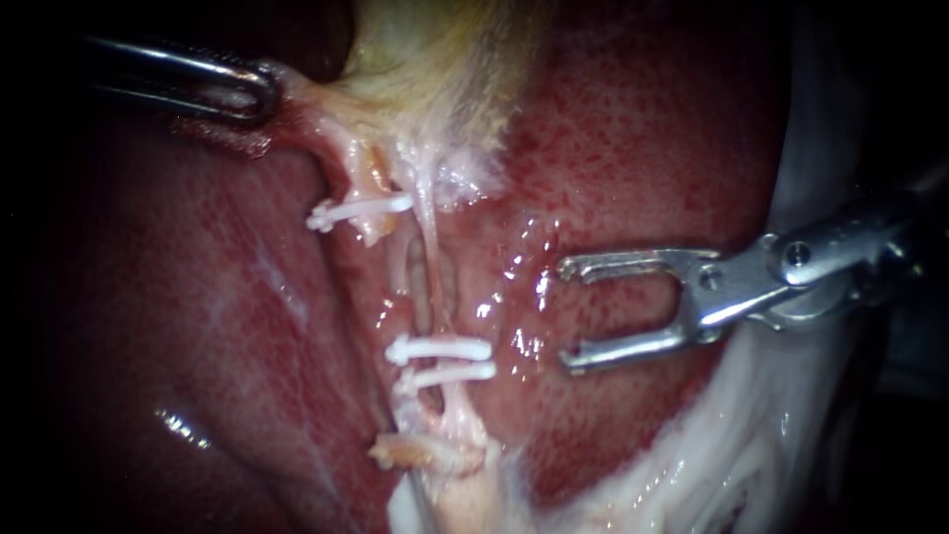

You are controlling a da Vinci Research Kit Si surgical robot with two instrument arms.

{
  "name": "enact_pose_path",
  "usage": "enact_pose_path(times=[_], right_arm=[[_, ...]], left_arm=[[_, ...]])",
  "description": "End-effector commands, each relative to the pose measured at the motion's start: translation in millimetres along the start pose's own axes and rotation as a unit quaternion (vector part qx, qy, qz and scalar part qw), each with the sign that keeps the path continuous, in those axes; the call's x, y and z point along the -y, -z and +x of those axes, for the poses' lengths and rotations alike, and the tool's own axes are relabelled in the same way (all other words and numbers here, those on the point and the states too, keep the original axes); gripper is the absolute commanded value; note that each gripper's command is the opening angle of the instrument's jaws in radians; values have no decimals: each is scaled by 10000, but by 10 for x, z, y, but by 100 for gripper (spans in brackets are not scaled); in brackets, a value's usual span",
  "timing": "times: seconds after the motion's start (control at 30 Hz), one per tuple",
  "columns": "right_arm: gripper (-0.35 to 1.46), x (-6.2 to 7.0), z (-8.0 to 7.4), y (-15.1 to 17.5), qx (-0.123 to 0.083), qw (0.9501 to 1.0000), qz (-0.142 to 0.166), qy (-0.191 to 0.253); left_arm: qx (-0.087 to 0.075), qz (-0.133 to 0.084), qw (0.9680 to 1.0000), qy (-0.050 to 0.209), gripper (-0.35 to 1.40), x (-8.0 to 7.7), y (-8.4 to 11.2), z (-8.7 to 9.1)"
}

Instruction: Going back second clip right tube

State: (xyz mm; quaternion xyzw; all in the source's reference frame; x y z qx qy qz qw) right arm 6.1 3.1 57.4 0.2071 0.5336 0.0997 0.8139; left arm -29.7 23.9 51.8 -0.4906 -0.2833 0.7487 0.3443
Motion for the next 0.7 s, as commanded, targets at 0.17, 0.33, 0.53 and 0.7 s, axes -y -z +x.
enact_pose_path(times=[0.17,0.33,0.53,0.7], right_arm=[[49,1,0,0,-2,10000,-1,-7],[49,1,0,1,-2,10000,0,-7],[49,2,0,2,-3,10000,0,-9],[49,3,2,2,-3,10000,-1,-13]], left_arm=[[-4,38,10000,-50,-35,10,-23,-16],[88,16,9999,-93,-35,24,-42,-30],[102,22,9999,-64,-35,24,-43,-29],[104,15,9999,-58,-35,22,-40,-28]])
